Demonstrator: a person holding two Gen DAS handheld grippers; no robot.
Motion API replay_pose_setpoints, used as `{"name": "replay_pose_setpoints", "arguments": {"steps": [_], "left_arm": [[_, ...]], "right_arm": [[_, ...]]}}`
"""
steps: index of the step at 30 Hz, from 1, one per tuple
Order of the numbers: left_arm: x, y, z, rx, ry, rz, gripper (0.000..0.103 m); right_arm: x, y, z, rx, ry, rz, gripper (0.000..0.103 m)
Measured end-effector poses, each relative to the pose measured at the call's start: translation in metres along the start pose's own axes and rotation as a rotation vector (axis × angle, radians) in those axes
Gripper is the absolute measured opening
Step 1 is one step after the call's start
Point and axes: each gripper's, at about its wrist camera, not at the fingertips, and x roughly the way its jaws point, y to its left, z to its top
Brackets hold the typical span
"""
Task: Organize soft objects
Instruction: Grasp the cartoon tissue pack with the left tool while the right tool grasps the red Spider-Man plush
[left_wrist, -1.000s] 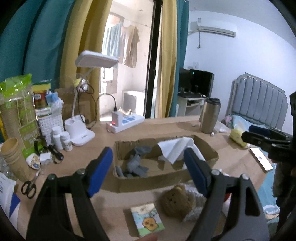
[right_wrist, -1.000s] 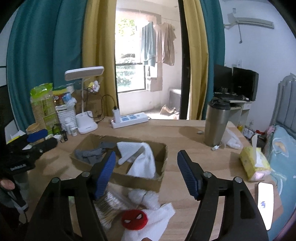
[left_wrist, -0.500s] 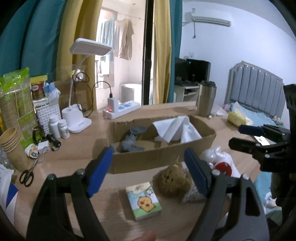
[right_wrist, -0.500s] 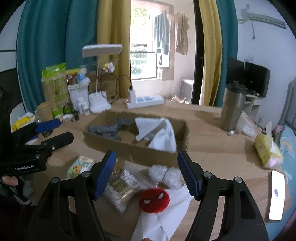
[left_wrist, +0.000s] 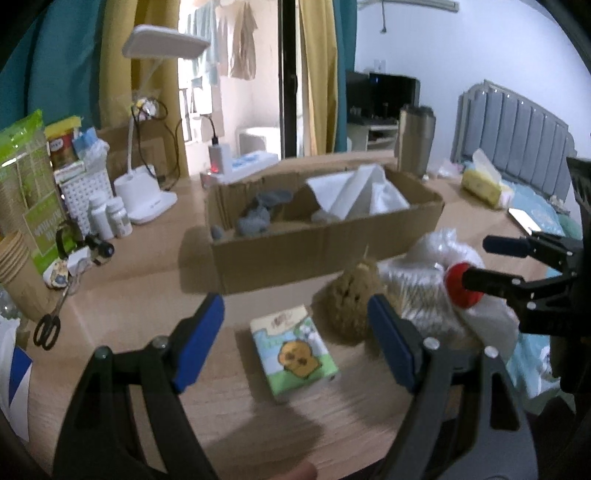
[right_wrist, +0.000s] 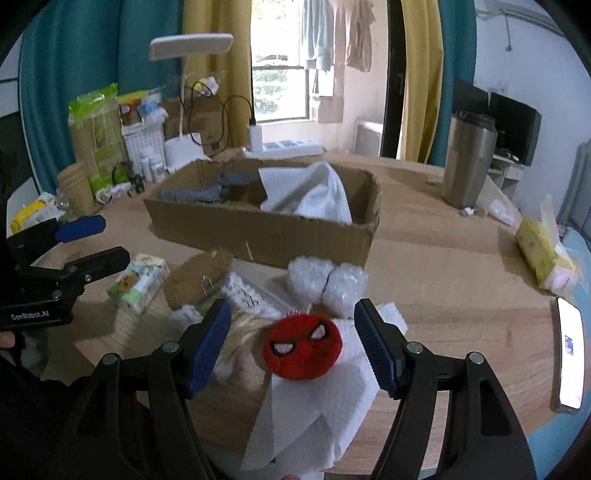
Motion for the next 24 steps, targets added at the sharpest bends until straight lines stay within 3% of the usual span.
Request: {"name": "replay_pose_setpoints", "arguments": {"steps": [13, 21, 23, 24], "left_arm": [[0.025, 0.005, -0.016, -0.014, 0.124, 0.008, 0.081], [0.032, 0.004, -0.02, -0.01, 0.155, 0.009, 0.08], [0.032, 0.003, -0.021, -0.006, 0.157, 0.01, 0.075], [0.033, 0.003, -0.021, -0.004, 0.161, 0.005, 0.063]], "right_arm": [[0.016, -0.004, -0.013, -0.013, 0.046, -0.019, 0.071], [0.022, -0.005, -0.017, -0.022, 0.063, -0.022, 0.058], [0.024, -0.005, -0.018, -0.024, 0.067, -0.022, 0.055], [0.024, -0.005, -0.018, -0.024, 0.068, -0.022, 0.053]]}}
